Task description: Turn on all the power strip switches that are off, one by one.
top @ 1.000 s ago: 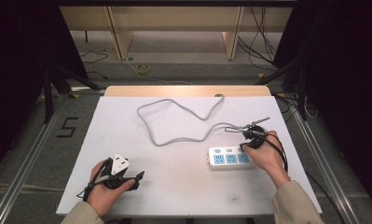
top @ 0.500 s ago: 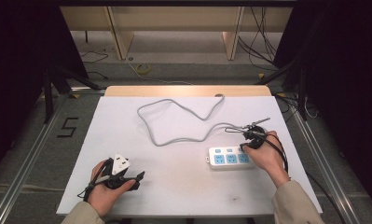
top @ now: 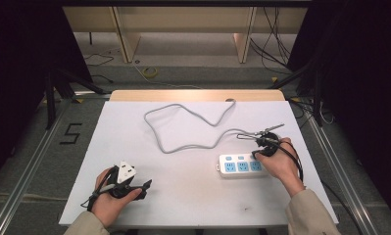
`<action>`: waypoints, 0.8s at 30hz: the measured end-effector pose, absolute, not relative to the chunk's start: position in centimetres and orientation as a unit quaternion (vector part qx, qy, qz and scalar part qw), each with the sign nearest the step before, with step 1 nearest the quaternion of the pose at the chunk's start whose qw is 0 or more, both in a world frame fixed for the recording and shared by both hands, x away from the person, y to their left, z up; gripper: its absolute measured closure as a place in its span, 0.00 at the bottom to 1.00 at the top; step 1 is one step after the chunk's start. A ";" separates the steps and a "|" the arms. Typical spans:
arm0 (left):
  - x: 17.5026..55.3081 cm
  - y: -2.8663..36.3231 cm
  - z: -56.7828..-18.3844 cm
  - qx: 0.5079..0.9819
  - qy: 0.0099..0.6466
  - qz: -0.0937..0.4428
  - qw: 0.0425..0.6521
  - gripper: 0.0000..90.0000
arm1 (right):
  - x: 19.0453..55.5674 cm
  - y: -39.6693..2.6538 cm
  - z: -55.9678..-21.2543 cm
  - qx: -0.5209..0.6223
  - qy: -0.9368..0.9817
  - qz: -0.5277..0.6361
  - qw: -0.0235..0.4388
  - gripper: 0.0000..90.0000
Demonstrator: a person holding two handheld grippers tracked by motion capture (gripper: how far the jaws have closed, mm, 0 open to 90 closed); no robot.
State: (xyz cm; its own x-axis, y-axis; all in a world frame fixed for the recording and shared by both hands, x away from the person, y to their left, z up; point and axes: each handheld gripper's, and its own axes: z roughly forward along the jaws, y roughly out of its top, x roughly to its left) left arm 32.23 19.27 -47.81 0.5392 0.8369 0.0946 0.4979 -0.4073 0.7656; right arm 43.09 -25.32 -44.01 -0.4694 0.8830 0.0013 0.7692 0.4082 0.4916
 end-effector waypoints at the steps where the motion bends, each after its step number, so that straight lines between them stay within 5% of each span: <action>1: 32.2 19.3 -47.8 0.804 0.415 0.241 0.352 0.25 | 43.1 -25.3 -44.0 0.498 0.829 0.219 0.131 1.00; 24: 32.3 19.3 -47.8 0.803 0.416 0.241 0.353 0.25 | 42.9 -25.2 -43.7 0.493 0.829 0.231 0.126 1.00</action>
State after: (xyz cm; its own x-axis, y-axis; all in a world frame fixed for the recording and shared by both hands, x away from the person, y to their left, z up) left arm 32.28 19.32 -47.81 0.5377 0.8380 0.0922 0.4980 -0.4039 0.7674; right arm 42.94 -25.17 -43.65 -0.4821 0.8759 0.0193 0.7598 0.4070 0.5070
